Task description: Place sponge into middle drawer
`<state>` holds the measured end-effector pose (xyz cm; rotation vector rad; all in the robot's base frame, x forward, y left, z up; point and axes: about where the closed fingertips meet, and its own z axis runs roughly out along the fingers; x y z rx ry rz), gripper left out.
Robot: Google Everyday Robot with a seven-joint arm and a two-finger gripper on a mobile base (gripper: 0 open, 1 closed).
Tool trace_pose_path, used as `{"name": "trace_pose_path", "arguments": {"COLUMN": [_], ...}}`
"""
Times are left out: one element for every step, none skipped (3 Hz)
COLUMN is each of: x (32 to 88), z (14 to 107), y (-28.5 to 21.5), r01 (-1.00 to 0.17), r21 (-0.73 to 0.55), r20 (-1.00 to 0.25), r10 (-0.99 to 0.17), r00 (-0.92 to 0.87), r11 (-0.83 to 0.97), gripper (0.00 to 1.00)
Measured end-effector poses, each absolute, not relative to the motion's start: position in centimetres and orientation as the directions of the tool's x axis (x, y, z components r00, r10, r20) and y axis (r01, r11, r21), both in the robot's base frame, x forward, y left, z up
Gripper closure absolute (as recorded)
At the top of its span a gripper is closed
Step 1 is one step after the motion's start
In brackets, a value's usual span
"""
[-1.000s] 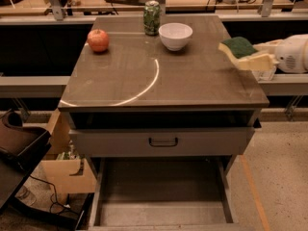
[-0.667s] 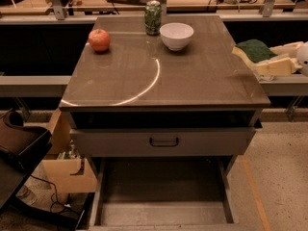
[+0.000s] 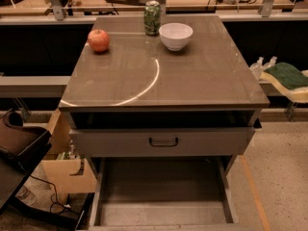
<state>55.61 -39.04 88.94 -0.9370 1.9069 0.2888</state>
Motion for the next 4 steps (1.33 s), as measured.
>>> {"name": "trace_pose_path", "arguments": {"x": [49.5, 45.4, 45.7, 44.1], "z": [85.8, 83.4, 82.9, 79.1], "y": [-43.1, -45.2, -44.8, -44.4], "r01": [-0.718, -0.727, -0.732, -0.744], "r21": [-0.141, -0.098, -0.093, -0.067], "r20": [-0.817, -0.804, -0.803, -0.808], "r10": [-0.49, -0.485, -0.486, -0.473], "r00": [-0.305, -0.345, -0.345, -0.35], "r11": [0.682, 0.679, 0.675, 0.665], "gripper": [1.0, 1.0, 1.0, 1.0]}}
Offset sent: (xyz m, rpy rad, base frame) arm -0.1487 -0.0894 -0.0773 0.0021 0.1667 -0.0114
